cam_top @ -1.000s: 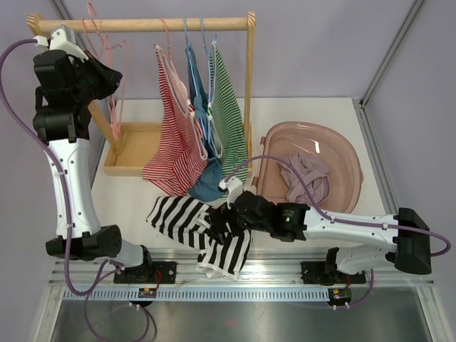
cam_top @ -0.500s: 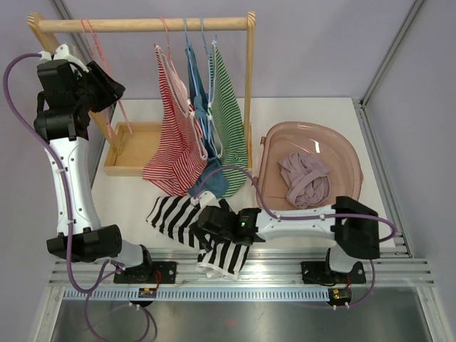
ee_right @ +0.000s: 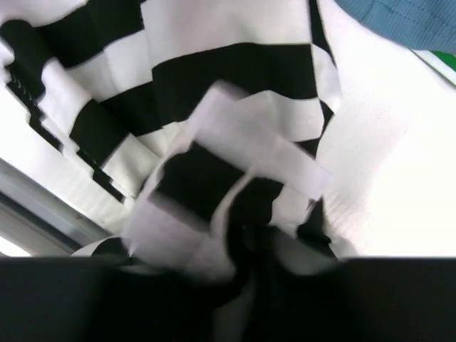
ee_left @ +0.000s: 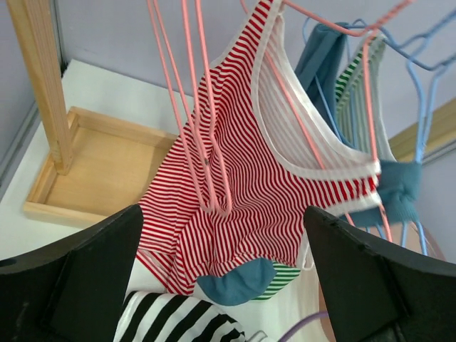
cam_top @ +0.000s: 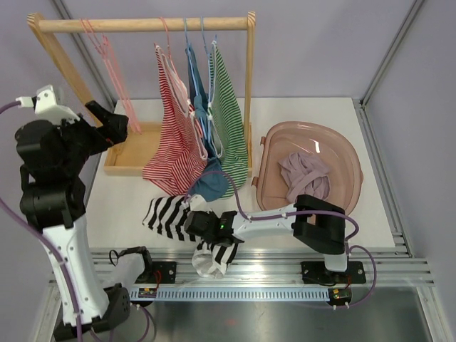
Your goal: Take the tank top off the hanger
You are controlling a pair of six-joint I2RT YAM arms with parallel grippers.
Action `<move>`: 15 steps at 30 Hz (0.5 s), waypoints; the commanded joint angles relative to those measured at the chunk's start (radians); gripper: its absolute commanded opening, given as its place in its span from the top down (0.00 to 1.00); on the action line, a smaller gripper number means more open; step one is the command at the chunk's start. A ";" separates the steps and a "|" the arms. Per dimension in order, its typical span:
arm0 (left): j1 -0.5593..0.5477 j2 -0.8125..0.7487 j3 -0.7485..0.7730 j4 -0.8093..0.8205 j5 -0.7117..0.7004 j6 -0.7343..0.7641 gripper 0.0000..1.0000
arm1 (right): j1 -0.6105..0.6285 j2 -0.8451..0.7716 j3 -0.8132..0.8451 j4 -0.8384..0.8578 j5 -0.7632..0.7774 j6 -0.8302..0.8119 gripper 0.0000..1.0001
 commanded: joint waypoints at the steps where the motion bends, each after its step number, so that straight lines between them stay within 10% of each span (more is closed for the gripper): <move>1: 0.003 -0.105 -0.045 0.021 -0.002 0.049 0.01 | 0.015 -0.003 -0.026 0.023 -0.044 0.019 0.72; 3: 0.003 -0.145 -0.079 0.025 0.010 0.053 0.01 | 0.018 -0.035 -0.022 0.012 -0.051 0.008 1.00; 15: -0.121 -0.250 -0.149 0.033 -0.056 0.075 0.01 | 0.018 -0.505 0.058 -0.270 0.191 -0.015 1.00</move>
